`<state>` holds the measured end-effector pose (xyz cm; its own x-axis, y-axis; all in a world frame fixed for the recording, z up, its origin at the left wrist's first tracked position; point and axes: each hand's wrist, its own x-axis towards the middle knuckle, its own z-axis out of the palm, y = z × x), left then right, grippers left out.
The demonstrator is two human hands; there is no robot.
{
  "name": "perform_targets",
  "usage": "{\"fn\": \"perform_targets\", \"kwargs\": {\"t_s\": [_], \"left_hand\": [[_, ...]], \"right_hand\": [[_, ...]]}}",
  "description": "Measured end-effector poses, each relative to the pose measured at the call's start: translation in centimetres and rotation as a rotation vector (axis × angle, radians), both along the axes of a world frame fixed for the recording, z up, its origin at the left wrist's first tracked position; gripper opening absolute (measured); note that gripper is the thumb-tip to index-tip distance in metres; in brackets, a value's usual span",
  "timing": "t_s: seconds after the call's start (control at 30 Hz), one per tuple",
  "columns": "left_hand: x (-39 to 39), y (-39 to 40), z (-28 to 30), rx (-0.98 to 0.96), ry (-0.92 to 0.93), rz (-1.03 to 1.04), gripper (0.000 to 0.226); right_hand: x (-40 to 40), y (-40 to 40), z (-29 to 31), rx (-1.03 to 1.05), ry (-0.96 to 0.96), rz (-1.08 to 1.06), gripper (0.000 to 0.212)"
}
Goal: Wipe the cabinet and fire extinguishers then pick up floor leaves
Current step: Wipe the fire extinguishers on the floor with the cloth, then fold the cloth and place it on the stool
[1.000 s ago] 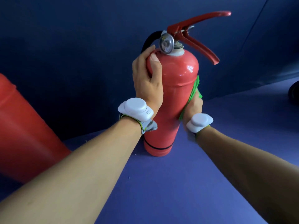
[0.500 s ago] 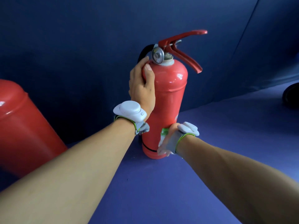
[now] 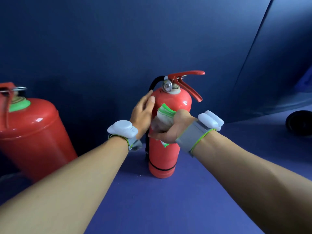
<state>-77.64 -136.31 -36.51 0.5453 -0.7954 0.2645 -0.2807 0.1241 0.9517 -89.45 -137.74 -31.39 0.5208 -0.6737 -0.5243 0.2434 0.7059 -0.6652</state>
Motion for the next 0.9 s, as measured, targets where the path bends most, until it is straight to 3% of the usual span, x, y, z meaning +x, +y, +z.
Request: {"fn": "perform_targets", "kwargs": {"t_s": [0.07,0.2,0.3,0.47,0.57,0.7,0.9], "left_hand": [[1.0,1.3,-1.0,0.112,0.184,-0.014,0.044],[3.1,5.3,-1.8,0.311,0.742,-0.164,0.075],[4.5,7.2,-2.3,0.252,0.96,-0.222,0.088],[6.0,8.5,-1.1,0.028,1.184,-0.195,0.094],[5.5,9.8,1.0,0.084,1.144,-0.181,0.084],[4.3,11.8,5.9,0.26,0.996,-0.218,0.045],[2.1,14.0,17.2,0.343,0.905,0.051,0.025]], "right_hand": [[0.4,0.9,1.1,-0.029,-0.059,0.1,0.023],[2.5,3.2,2.8,-0.163,-0.078,0.219,0.041],[4.4,3.4,2.4,-0.154,-0.199,0.175,0.033],[4.7,2.5,0.2,-0.204,-0.121,0.358,0.022],[4.1,2.9,0.6,-0.186,-0.135,0.435,0.029],[3.8,4.3,3.5,-0.281,0.158,0.299,0.027],[3.2,5.7,13.8,-0.145,0.375,0.213,0.024]]}}
